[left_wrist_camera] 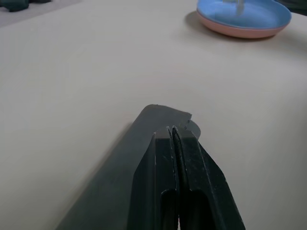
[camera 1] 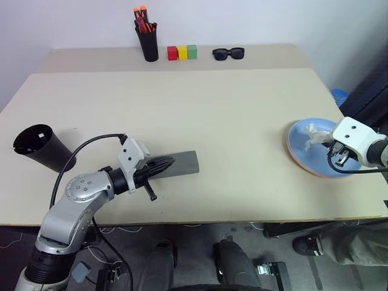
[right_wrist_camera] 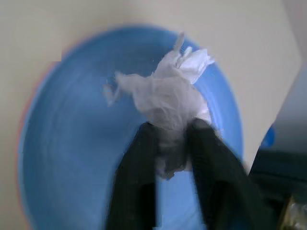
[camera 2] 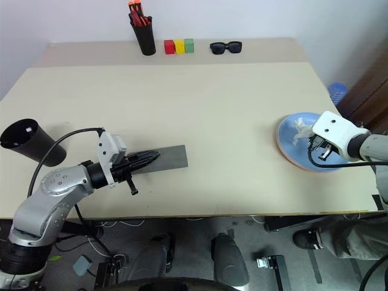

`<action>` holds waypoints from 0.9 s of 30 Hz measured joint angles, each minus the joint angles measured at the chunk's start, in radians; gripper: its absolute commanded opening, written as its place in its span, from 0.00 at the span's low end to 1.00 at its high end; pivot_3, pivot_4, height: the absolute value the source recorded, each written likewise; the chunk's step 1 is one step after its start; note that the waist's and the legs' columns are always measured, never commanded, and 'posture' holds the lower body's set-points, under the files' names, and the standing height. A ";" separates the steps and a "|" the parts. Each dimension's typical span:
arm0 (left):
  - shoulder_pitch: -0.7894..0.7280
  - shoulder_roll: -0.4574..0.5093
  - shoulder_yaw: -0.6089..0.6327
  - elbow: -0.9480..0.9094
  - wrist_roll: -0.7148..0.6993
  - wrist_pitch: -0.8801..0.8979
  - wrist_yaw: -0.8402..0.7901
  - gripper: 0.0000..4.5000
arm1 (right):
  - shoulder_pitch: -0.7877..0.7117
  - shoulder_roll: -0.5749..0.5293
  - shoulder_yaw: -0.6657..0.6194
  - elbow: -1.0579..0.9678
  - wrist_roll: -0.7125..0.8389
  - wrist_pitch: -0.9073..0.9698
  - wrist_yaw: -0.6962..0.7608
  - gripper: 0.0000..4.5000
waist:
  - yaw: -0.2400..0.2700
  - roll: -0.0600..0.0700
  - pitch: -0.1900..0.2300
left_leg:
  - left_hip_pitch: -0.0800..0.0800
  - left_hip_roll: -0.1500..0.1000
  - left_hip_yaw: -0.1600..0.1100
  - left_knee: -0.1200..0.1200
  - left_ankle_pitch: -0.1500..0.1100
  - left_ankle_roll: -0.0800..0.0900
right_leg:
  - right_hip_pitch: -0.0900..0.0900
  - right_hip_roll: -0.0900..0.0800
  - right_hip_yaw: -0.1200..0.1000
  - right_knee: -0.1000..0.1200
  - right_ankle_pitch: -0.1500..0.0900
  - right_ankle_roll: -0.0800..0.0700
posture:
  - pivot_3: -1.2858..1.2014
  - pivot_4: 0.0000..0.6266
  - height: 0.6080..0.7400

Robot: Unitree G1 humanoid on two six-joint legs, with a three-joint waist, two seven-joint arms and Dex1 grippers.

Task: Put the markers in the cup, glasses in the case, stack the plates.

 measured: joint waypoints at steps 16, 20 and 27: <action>0.231 -0.013 0.289 0.020 0.067 -0.106 0.157 0.00 | -0.136 0.222 -0.052 -0.083 0.394 0.073 0.055 0.83 | -0.008 0.000 0.000 | 0.000 0.000 -0.001 0.001 0.000 0.000 | 0.001 0.000 0.000 0.000 0.000 0.000 | 0.52 0.24 1.00; 0.275 -0.025 0.330 0.018 0.065 -0.123 0.166 0.00 | -0.180 0.259 -0.048 -0.059 0.438 0.105 0.064 0.83 | 0.001 -0.001 -0.001 | -0.001 0.000 -0.001 0.001 0.000 0.000 | 0.001 0.000 0.000 -0.001 0.000 0.000 | 0.52 0.24 1.00; 0.297 -0.044 0.327 0.013 0.065 -0.125 0.182 0.00 | -0.197 0.264 0.008 0.010 0.422 0.081 0.099 0.83 | 0.007 -0.001 -0.001 | -0.001 0.000 -0.001 0.001 0.000 0.000 | 0.000 0.000 0.000 -0.001 0.000 0.000 | 0.52 0.24 1.00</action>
